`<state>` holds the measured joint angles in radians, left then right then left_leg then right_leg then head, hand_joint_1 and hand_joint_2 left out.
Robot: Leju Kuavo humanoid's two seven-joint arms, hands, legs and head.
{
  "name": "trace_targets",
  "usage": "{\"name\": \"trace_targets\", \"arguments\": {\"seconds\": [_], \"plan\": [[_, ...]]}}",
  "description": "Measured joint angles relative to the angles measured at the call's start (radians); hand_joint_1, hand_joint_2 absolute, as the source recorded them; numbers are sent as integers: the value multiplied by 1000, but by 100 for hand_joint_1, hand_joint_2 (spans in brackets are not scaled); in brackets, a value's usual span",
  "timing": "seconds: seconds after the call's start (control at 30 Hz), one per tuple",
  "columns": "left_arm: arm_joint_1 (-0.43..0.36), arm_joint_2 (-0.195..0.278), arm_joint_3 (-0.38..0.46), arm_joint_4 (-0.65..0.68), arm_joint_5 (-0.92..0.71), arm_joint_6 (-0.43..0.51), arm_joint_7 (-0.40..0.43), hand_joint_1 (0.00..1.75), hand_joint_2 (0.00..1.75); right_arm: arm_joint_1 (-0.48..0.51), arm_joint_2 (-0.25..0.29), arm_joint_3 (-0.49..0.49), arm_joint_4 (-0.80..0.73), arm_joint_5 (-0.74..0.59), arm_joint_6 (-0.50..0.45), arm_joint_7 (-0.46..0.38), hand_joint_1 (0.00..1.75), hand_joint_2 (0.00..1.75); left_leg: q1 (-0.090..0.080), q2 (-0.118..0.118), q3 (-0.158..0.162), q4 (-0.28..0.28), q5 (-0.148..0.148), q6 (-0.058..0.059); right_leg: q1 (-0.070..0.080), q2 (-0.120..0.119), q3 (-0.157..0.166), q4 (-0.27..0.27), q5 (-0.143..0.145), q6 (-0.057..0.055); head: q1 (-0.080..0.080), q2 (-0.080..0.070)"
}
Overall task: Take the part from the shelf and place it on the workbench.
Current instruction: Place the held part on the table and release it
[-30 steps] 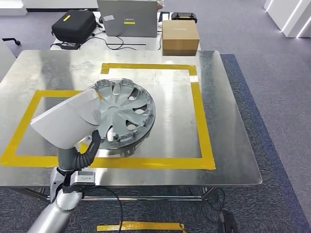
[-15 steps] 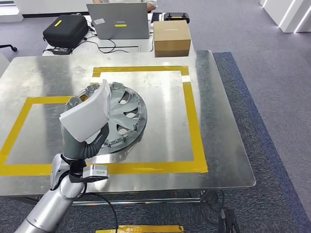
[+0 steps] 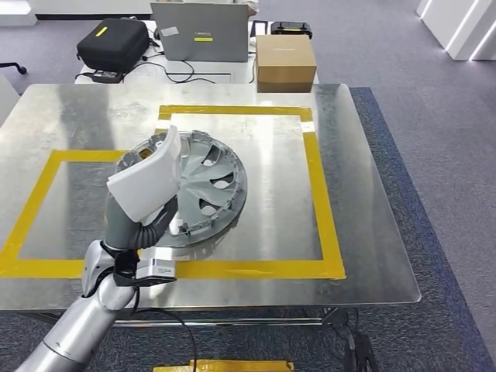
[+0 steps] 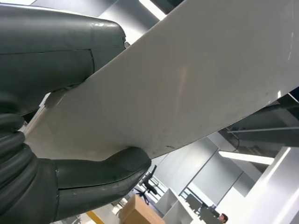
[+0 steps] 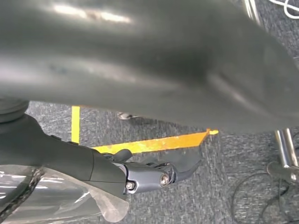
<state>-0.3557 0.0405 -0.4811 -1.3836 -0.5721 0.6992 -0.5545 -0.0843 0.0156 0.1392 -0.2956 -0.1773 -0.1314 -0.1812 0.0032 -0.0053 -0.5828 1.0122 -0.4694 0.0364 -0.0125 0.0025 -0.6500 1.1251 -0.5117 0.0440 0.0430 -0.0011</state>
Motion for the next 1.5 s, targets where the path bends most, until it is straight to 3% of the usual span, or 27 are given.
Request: {"name": "trace_targets", "arguments": {"seconds": [0.07,0.17,0.23,0.27,0.33,0.37,0.4,0.43,0.5,0.57,0.67,0.73,0.8,0.87,0.9,0.93,0.97,1.03,1.1,1.23,1.3,1.37,1.4,1.43,1.5], "plan": [[-11,4,-7,8,-34,0,5,175,175,-2,0,0,0,2,7,2,0,0,-3,-1,0,3,-3,-8,2,1,53,-103,31,-8,-1,0],[-43,15,-22,34,-124,0,27,175,175,-2,1,2,0,6,23,13,0,0,-5,-2,-3,3,-3,-23,2,2,66,-123,31,-22,-2,0],[-68,22,-27,57,-190,0,35,175,175,-1,3,3,0,5,37,17,0,0,-4,-1,-12,28,-24,-34,-2,1,69,-127,35,-33,-5,0],[-83,26,-28,71,-221,0,36,175,175,-2,4,3,0,4,42,18,0,0,-3,-1,-30,70,-48,-39,-4,0,71,-130,36,-38,-7,0],[-114,34,-30,110,-281,0,42,175,175,-2,4,5,0,1,50,19,0,0,1,0,-91,204,-109,-48,-4,-1,72,-129,35,-42,-11,0],[-130,37,-33,135,-311,0,47,175,175,-2,4,7,0,1,55,19,0,0,2,0,-120,262,-127,-51,-4,-1,72,-129,34,-43,-11,0],[-146,40,-38,159,-338,0,55,175,175,-2,4,9,0,0,60,20,0,0,3,0,-135,291,-127,-51,-4,0,73,-129,34,-43,-11,0],[-168,45,-45,187,-375,-3,73,175,175,-2,6,11,0,-2,66,21,0,0,3,0,-134,280,-107,-51,-4,1,74,-128,33,-43,-12,0],[-252,65,-82,266,-484,-12,130,175,175,-1,10,14,0,-9,75,22,0,0,4,1,-84,157,-29,-46,-4,1,77,-126,31,-41,-11,0],[-360,95,-133,373,-576,-16,171,175,175,-1,16,17,0,-16,81,21,0,0,1,1,-35,39,16,-40,0,1,74,-122,29,-34,-11,0],[-461,129,-180,494,-589,-9,165,175,175,9,22,19,0,-19,82,18,0,0,-4,1,-24,7,16,-27,0,5,67,-123,31,-20,-12,0],[-498,139,-202,541,-598,-8,171,175,175,15,24,20,0,-20,82,18,0,0,-1,1,-22,1,20,-15,-1,3,54,-104,15,-9,-10,0],[-526,144,-226,580,-622,-6,196,175,175,15,24,20,0,-22,84,18,0,0,2,1,-21,-3,22,-5,-1,2,6,-10,-35,-2,-7,0],[-550,154,-255,621,-647,-7,223,175,175,17,24,22,0,-26,86,17,0,0,0,1,-21,-2,20,-2,-1,1,-64,126,-87,1,-6,0],[-561,161,-270,641,-654,-7,230,175,175,19,24,24,0,-28,88,17,0,0,-1,1,-21,-2,20,-1,-1,1,-86,165,-92,1,-6,0],[-572,168,-283,660,-659,-8,234,175,175,22,24,25,0,-30,89,16,0,0,-2,1,-20,-1,19,-1,-1,1,-91,164,-77,0,-5,0],[-583,176,-294,675,-662,-10,237,175,175,24,24,25,0,-31,91,15,0,0,-2,1,-18,-1,17,-2,0,1,-74,122,-45,-3,-5,0],[-611,192,-313,701,-670,-19,244,175,175,25,24,27,0,-35,95,12,0,0,-4,0,-16,1,13,-6,1,1,-5,-20,24,-12,-5,0],[-645,211,-332,729,-678,-38,256,175,175,25,24,28,0,-40,98,10,0,0,-7,0,-17,3,11,-14,4,2,40,-105,47,-20,-7,0],[-690,248,-364,771,-684,-66,270,175,175,33,24,33,0,-47,100,5,0,0,-6,0,-21,15,-1,-35,2,2,49,-121,47,-38,-8,0],[-704,261,-374,785,-684,-68,271,175,175,32,23,34,0,-48,100,3,0,0,-3,0,-57,98,-50,-45,-2,0,53,-126,48,-48,-11,0],[-712,270,-384,800,-684,-70,271,175,175,33,23,35,0,-49,100,3,0,0,0,1,-121,237,-110,-52,-1,1,54,-126,46,-52,-12,0],[-713,273,-390,806,-684,-71,271,175,175,34,23,35,0,-49,100,3,0,0,2,1,-144,282,-121,-55,-1,1,55,-125,45,-52,-12,0],[-713,275,-395,811,-684,-71,271,175,175,34,23,35,0,-49,100,3,0,0,3,1,-152,292,-113,-56,-1,1,56,-124,44,-53,-12,0],[-717,278,-403,817,-684,-71,272,175,175,34,23,36,0,-49,101,3,0,0,6,1,-111,196,-43,-55,-1,1,60,-121,40,-50,-12,0]]}}
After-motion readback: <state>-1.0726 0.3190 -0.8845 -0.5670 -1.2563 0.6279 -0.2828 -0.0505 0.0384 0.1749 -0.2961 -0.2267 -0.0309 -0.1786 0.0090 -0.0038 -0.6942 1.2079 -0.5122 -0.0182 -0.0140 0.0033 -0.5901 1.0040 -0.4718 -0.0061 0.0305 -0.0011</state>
